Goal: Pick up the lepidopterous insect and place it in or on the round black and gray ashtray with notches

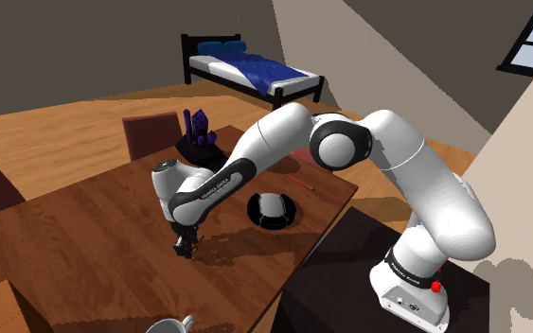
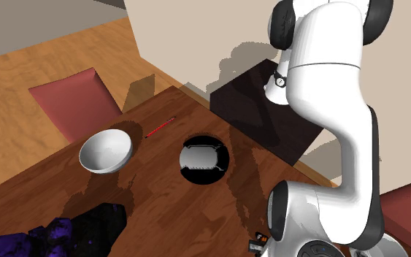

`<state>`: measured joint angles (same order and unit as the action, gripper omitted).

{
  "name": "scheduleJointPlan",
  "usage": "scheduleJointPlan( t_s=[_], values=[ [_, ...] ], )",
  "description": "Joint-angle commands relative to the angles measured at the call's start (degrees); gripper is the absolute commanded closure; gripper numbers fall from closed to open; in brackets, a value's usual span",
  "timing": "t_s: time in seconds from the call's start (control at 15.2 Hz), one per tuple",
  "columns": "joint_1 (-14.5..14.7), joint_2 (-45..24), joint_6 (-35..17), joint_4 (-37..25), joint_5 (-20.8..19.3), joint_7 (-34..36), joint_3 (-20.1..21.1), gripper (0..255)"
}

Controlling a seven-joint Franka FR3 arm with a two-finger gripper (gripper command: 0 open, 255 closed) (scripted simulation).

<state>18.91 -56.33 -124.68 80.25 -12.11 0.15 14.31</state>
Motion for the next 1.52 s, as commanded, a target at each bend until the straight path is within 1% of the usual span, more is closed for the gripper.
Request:
scheduleJointPlan(
  t_s=[0.0, 0.73, 1.45],
  values=[
    [-0.08, 0.60, 0.35, 0.33, 0.09, -0.01, 0.10, 255],
    [-0.93, 6.94, 4.48, 2.56, 1.07, -0.18, 1.17, 255],
    [-1.59, 12.26, 9.33, 3.00, 2.14, -0.47, 2.14, 255]
  ],
)
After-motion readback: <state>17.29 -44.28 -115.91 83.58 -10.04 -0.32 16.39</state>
